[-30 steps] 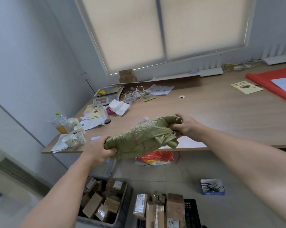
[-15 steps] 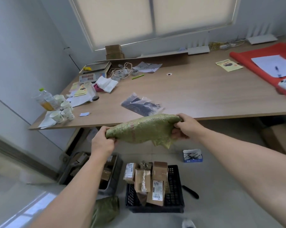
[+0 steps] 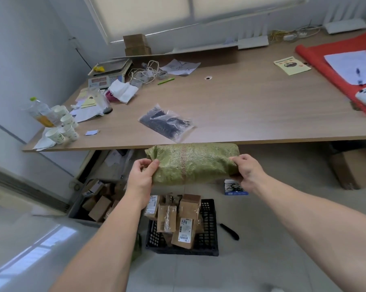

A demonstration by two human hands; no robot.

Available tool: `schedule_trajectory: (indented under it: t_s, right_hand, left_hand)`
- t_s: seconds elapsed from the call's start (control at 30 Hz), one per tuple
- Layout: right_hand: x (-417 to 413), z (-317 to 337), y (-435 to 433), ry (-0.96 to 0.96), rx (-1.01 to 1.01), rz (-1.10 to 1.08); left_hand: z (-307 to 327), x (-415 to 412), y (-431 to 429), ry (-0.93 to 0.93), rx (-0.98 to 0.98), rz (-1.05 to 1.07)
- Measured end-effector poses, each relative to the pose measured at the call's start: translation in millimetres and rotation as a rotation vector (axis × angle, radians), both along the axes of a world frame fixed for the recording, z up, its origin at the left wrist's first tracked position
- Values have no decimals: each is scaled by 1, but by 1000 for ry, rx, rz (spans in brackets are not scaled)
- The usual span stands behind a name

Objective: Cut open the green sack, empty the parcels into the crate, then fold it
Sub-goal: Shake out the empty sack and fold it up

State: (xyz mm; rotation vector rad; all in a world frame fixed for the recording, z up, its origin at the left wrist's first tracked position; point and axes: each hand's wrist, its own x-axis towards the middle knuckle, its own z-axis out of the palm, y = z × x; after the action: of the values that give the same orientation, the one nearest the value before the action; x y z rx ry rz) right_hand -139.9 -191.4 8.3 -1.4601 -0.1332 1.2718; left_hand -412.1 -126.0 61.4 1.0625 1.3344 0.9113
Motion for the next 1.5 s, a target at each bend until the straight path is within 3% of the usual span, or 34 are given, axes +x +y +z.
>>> schedule_trajectory:
  t_s: [0.17, 0.33, 0.6, 0.87, 1.03, 1.27, 1.5]
  right_hand:
    - [45, -34, -13, 11, -50, 180]
    - [70, -81, -38, -1, -171, 228]
    - [66, -252, -87, -254, -408, 229]
    - [63, -470, -151, -332, -679, 188]
    - [68, -588, -189, -413, -834, 212]
    - [82, -708, -173, -541, -815, 398]
    - [88, -784, -159, -610, -896, 495]
  left_hand:
    - [-35, 36, -9, -32, -229, 94]
    - [-89, 66, -22, 167, -372, -16]
    - [-267, 94, -46, 544, -432, -136]
    - [-467, 130, -97, 794, -454, -290]
    - [-586, 150, -131, 773, -491, -317]
    - [-727, 152, -136, 875, -567, -301]
    - [-805, 165, -125, 997, -534, -383]
